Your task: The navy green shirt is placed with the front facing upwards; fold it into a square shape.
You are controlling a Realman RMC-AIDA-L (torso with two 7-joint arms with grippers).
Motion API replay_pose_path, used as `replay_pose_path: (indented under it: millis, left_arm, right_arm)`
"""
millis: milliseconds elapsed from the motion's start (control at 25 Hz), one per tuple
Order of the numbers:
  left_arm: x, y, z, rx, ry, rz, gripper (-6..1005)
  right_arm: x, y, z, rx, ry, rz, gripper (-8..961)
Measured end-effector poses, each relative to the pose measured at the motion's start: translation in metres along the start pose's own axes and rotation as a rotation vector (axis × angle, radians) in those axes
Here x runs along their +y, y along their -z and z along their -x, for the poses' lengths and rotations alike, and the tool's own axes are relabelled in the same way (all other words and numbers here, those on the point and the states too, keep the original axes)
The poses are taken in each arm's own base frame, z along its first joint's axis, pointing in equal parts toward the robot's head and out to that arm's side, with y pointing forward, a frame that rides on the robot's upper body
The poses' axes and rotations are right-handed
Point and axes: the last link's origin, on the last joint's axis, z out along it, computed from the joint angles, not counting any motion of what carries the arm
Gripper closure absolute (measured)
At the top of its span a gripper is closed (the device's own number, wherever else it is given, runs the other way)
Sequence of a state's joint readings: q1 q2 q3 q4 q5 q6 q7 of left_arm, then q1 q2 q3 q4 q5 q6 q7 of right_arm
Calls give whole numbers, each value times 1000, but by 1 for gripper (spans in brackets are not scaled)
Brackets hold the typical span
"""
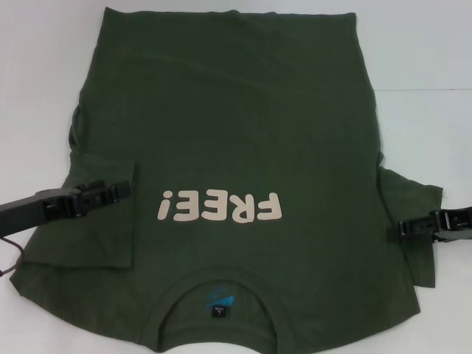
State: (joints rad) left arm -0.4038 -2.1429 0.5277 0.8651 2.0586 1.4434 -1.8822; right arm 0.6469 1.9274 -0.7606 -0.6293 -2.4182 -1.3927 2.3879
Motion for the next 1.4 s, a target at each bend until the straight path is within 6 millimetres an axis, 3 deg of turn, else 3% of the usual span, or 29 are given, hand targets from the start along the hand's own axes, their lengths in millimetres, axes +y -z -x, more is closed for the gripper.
replay_pose_path:
  millis: [280, 720, 1160, 1400]
  left_arm:
    - [0, 0, -1, 0, -2, 0, 298]
    - [1, -1, -1, 0, -2, 3, 299]
    - [2, -1, -3, 9, -3, 11, 299]
    - [1, 3, -4, 31, 7, 14, 299]
  right_arm:
    - [0, 3, 0, -10, -28, 7, 115]
    - [-5, 6, 0, -18, -41, -2, 552]
    - [-7, 9, 0, -23, -44, -14, 820]
    - [-16, 21, 4, -52, -38, -53, 937]
